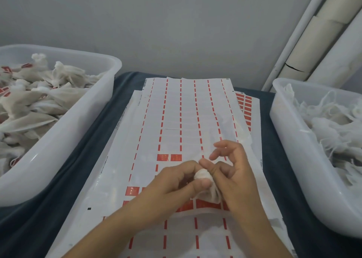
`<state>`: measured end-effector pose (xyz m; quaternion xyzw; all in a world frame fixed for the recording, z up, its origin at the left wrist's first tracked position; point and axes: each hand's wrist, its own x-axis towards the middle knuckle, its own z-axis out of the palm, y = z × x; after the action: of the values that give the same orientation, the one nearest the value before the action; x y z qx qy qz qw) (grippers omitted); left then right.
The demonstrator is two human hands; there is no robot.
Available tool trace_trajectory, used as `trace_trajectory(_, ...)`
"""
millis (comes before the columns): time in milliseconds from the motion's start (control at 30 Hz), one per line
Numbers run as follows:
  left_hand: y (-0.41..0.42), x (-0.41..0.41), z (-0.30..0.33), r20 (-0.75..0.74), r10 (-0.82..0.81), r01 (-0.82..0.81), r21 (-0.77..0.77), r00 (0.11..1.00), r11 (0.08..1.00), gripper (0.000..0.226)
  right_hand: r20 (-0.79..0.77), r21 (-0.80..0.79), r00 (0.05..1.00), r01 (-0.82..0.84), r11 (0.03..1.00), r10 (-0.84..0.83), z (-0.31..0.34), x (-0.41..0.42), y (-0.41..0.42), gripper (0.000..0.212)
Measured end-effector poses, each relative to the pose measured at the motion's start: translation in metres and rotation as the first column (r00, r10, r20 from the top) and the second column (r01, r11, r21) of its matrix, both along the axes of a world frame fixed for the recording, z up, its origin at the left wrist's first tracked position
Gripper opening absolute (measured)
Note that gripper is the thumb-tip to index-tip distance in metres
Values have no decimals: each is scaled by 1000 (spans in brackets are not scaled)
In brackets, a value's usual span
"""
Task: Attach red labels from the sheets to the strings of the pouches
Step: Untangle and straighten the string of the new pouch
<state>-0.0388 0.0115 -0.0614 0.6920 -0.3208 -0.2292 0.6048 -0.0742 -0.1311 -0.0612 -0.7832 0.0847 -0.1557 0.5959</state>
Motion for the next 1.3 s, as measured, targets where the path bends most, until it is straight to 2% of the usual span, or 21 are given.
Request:
trace_trajectory(100, -1, 0, -1, -1, 11, -11, 11, 1000, 1000, 28, -17, -75, 999, -32, 997, 31, 0, -2, -2, 26)
trace_trajectory(200, 0, 1, 0, 14, 49, -49, 21, 999, 999, 29, -19, -77, 997, -81, 994, 80, -2, -4, 0, 22)
trace_trajectory(367, 2, 7, 1, -75, 127, -128, -4, 989, 992, 29, -40, -77, 976, -216, 973, 214, 2, -3, -4, 29)
trace_trajectory(500, 5, 11, 4, -176, 67, -76, -50, 982, 996, 31, -112, -14, 950, -296, 955, 292, 8, -4, -17, 34)
trace_trajectory(667, 5, 8, 4, -83, 150, -153, -33, 985, 988, 34, -139, -39, 949, -292, 956, 284, 9, -7, -13, 30)
trace_trajectory(800, 3, 6, 4, -11, 199, -199, -58, 980, 978, 32, -180, 21, 938, -299, 954, 298, 11, -6, -11, 31)
trace_trajectory(933, 4, 9, 3, -90, 254, -262, -80, 963, 962, 33, -250, -43, 934, -273, 961, 254, 12, -7, -5, 38)
trace_trajectory(1067, 6, 12, 4, -210, 199, -228, -125, 957, 965, 38, -300, 193, 907, -246, 950, 295, 10, -9, -3, 49)
trace_trajectory(1133, 6, 13, 5, -293, 175, -222, -138, 940, 965, 40, -318, 317, 879, -255, 914, 356, 9, -10, -2, 46)
trace_trajectory(1233, 4, 12, 5, -439, 129, -225, -173, 889, 959, 33, -299, 587, 819, -246, 771, 489, 7, -12, -3, 34)
trace_trajectory(1300, 2, 10, 4, -536, 83, -229, -211, 840, 950, 24, -253, 675, 814, -238, 698, 523, 5, -14, -6, 33)
